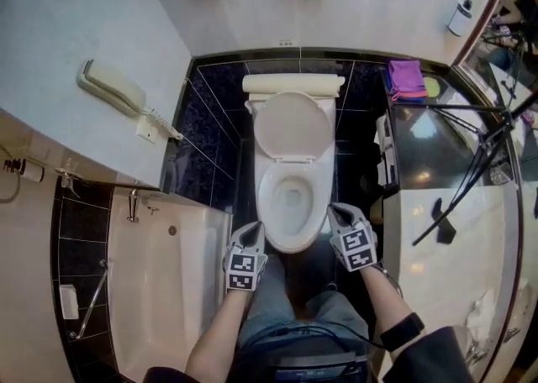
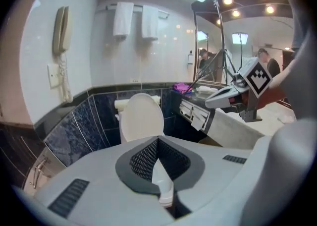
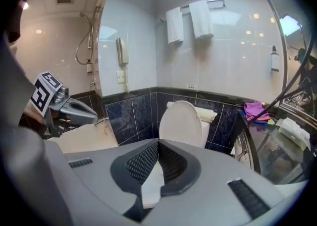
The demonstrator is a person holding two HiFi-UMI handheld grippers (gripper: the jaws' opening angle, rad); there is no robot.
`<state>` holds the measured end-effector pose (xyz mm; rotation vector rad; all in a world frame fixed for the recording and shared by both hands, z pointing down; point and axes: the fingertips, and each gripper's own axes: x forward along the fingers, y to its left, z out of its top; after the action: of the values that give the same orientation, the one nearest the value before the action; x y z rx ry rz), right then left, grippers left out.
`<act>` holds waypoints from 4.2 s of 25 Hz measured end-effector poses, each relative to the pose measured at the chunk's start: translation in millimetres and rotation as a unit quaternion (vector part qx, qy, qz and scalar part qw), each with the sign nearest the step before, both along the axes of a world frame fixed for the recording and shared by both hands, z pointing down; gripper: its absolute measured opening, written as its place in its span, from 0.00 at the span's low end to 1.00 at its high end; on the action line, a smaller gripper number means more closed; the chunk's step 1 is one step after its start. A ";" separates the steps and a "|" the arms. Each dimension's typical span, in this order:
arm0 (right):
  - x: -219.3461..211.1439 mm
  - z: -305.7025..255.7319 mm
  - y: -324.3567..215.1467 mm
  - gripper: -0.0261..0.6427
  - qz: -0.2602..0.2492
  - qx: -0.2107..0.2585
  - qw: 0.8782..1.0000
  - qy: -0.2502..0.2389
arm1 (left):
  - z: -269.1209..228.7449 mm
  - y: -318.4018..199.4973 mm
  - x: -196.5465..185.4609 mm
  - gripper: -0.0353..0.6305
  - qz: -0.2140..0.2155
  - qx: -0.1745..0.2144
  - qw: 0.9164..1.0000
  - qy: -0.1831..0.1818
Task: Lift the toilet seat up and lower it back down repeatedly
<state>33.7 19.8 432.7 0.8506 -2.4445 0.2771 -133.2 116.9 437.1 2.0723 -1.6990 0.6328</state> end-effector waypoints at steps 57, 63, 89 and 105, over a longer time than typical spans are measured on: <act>45.8 39.8 4.5 0.34 0.114 -0.108 0.986 -0.048 | -71.4 -32.3 1.8 0.05 0.062 0.083 0.994 -0.045; 57.4 127.6 11.5 0.40 0.172 -0.193 0.963 -0.076 | -19.0 -38.8 13.1 0.05 0.082 0.085 0.991 -0.062; 38.9 488.4 58.0 0.40 0.287 -0.441 0.831 -0.181 | 216.2 -44.9 35.5 0.05 0.077 0.031 0.995 -0.061; 28.8 503.6 54.6 0.24 0.312 -0.464 0.800 -0.218 | 244.7 -39.2 16.5 0.05 0.067 0.007 0.996 -0.053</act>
<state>62.5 74.4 936.3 1.1301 -1.8490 1.8995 -116.6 77.7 681.8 2.2131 -1.6336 0.7866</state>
